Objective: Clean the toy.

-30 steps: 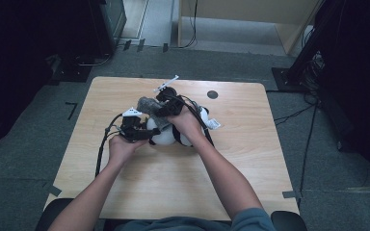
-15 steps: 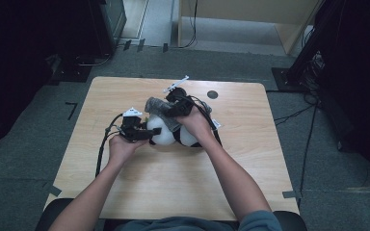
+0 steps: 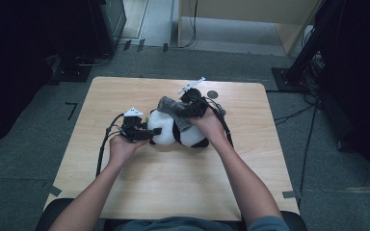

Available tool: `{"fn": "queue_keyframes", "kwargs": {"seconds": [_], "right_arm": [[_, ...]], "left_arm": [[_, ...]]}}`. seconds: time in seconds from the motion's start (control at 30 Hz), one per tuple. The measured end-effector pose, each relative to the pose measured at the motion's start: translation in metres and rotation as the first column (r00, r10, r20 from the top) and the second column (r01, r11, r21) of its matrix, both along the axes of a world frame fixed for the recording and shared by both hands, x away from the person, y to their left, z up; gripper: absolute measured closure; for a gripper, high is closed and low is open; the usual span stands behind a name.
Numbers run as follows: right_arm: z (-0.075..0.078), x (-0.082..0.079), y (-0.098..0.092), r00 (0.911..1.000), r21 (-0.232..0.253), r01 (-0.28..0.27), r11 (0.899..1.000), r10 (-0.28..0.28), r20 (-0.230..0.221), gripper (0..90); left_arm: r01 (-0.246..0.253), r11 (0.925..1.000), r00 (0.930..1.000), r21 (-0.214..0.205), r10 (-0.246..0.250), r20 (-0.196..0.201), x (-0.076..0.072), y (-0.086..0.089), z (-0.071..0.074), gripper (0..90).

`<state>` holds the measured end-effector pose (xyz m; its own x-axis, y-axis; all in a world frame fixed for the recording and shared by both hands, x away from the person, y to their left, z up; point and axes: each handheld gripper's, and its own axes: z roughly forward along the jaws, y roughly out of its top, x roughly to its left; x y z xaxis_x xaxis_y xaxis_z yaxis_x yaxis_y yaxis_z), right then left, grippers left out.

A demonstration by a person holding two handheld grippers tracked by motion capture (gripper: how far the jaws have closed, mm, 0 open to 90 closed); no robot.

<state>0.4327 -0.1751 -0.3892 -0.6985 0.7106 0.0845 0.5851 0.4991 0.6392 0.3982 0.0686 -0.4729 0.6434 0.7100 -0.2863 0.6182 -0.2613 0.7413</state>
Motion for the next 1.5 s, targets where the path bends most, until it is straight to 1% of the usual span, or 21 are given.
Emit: {"fn": "queue_keyframes", "kwargs": {"seconds": [0.2,0.37,0.43,0.6,0.67,0.73,0.8,0.83,0.93,1.03,1.1,1.17,1.23,1.27,1.3,1.37,1.5], "right_arm": [[0.005,-0.006,-0.021,0.9995,0.027,0.030,0.999,-0.030,0.010,76.7],[0.009,-0.013,-0.038,0.9984,0.040,0.048,0.998,-0.049,0.028,76.7],[0.010,-0.015,-0.046,0.9978,0.054,0.059,0.997,-0.060,0.028,76.7],[0.008,-0.022,-0.064,0.9950,0.084,0.083,0.993,-0.088,0.049,76.7],[0.007,-0.025,-0.072,0.9934,0.106,0.096,0.990,-0.102,0.053,76.7],[0.005,-0.027,-0.080,0.9910,0.116,0.114,0.987,-0.121,0.057,76.6],[0.003,-0.029,-0.087,0.9891,0.134,0.132,0.982,-0.139,0.048,76.6],[0.001,-0.029,-0.092,0.9880,0.144,0.140,0.980,-0.148,0.045,76.7],[-0.001,-0.030,-0.100,0.9864,0.136,0.154,0.979,-0.160,0.037,76.7],[-0.001,-0.030,-0.108,0.9812,0.133,0.186,0.973,-0.191,0.025,77.2],[0.002,-0.030,-0.111,0.9795,0.153,0.192,0.969,-0.199,0.030,77.4],[0.009,-0.031,-0.109,0.9792,0.166,0.191,0.967,-0.199,0.037,77.5],[0.019,-0.032,-0.104,0.9814,0.179,0.164,0.970,-0.179,0.070,77.5],[0.025,-0.033,-0.099,0.9820,0.186,0.153,0.971,-0.170,0.081,77.5],[0.030,-0.034,-0.093,0.9832,0.187,0.136,0.973,-0.156,0.095,77.4],[0.035,-0.034,-0.082,0.9850,0.182,0.108,0.977,-0.130,0.114,77.4],[0.039,-0.034,-0.055,0.9895,0.167,0.054,0.984,-0.076,0.123,77.2]], "left_arm": [[-0.004,1.0000,1.0000,-0.005,0.004,0.002,0.000,0.000,0.000,41.6],[-0.001,1.0000,1.0000,-0.005,0.001,0.002,0.000,0.000,0.000,41.5],[-0.002,1.0000,1.0000,-0.006,0.002,0.001,0.000,0.000,0.000,41.6],[-0.007,0.9999,1.0000,-0.009,0.007,0.005,0.000,-0.001,-0.001,41.6],[-0.009,0.9999,0.9999,-0.013,0.009,0.007,0.000,-0.001,-0.001,41.6],[-0.012,0.9998,0.9999,-0.019,0.012,0.007,0.000,-0.001,-0.002,41.6],[-0.018,0.9996,0.9998,-0.023,0.018,0.004,0.000,-0.001,-0.002,41.6],[-0.017,0.9997,0.9998,-0.019,0.017,0.006,-0.001,-0.001,-0.001,41.6],[-0.017,0.9997,0.9998,-0.017,0.017,0.007,-0.002,-0.001,-0.001,41.6],[-0.015,0.9996,0.9999,-0.022,0.015,0.006,-0.002,0.000,-0.002,41.4],[-0.022,0.9993,0.9997,-0.031,0.022,0.002,-0.003,0.000,-0.002,41.2],[-0.021,0.9994,0.9998,-0.028,0.021,0.005,-0.004,0.000,-0.001,41.3],[-0.022,0.9994,0.9997,-0.026,0.022,0.005,-0.005,-0.001,0.000,41.5],[-0.025,0.9993,0.9997,-0.028,0.025,0.004,-0.006,-0.001,0.000,41.5],[-0.026,0.9993,0.9997,-0.028,0.026,0.003,-0.006,-0.001,0.000,41.6],[-0.028,0.9991,0.9996,-0.031,0.029,0.003,-0.007,-0.001,-0.001,41.6],[-0.043,0.9980,0.9990,-0.046,0.043,0.005,-0.009,-0.002,-0.002,41.6]]}}
